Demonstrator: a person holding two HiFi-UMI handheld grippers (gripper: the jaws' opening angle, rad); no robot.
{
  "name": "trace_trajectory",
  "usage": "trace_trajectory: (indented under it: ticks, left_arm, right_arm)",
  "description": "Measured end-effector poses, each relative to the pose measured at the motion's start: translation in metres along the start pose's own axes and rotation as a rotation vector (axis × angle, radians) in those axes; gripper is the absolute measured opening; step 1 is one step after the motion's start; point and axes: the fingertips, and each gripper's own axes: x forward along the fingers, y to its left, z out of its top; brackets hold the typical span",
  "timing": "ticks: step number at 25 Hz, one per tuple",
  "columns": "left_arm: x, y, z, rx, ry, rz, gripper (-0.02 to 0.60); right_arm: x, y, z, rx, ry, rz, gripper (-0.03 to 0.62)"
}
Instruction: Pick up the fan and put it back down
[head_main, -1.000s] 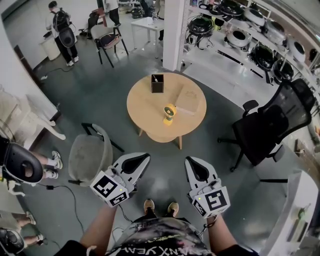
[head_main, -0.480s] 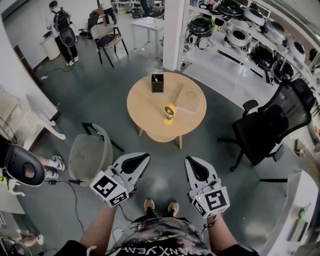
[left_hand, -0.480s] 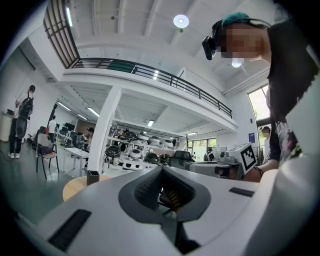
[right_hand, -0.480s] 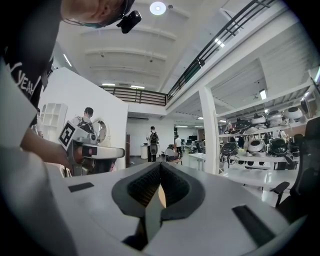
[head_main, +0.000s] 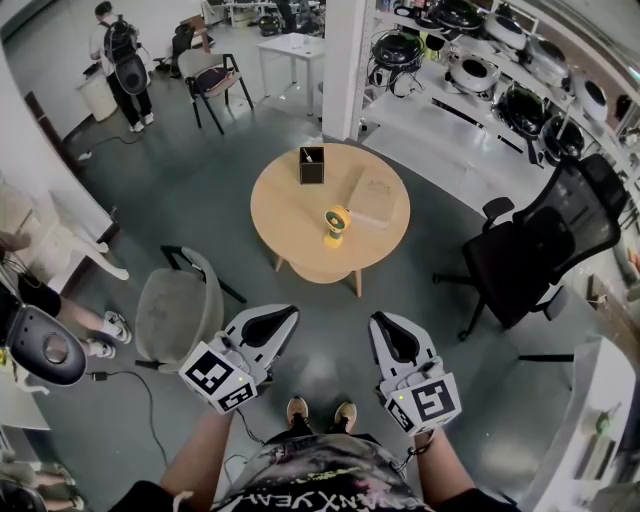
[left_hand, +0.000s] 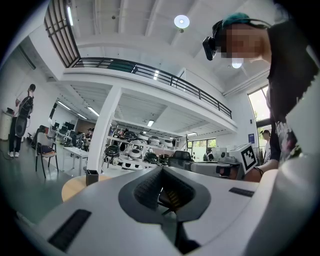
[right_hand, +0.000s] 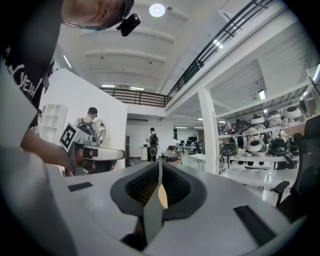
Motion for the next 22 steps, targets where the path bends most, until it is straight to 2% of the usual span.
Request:
trace_trajectory:
  ticks: [7, 10, 17, 22]
  left_arm:
    - [0.0024, 0.0001, 0.0014, -0.015, -0.014, -0.003, 0.017]
    - [0.0039, -0.0006, 0.0020, -0.016, -0.014, -0.005, 0.015]
    - [0.0048, 0.0020, -0.0015, -0.019, -0.013, -0.002, 0.015]
    - [0.0031, 0.0056, -0.0008, -0.028, -0.016, 0.006, 0.015]
  right_arm:
    - [-0.0013, 0.0002, -0.0021, 0.018, 0.003, 0.014, 0.085]
    - [-0.0018, 0.0007, -0.0016, 0.024, 0.002, 0.022, 0.134]
    - [0.0011, -0.0003, -0.0045, 0.033, -0.001, 0.025, 0.281]
    - [0.0038, -0.0010, -0.0041, 0.038, -0.002, 0.025, 0.418]
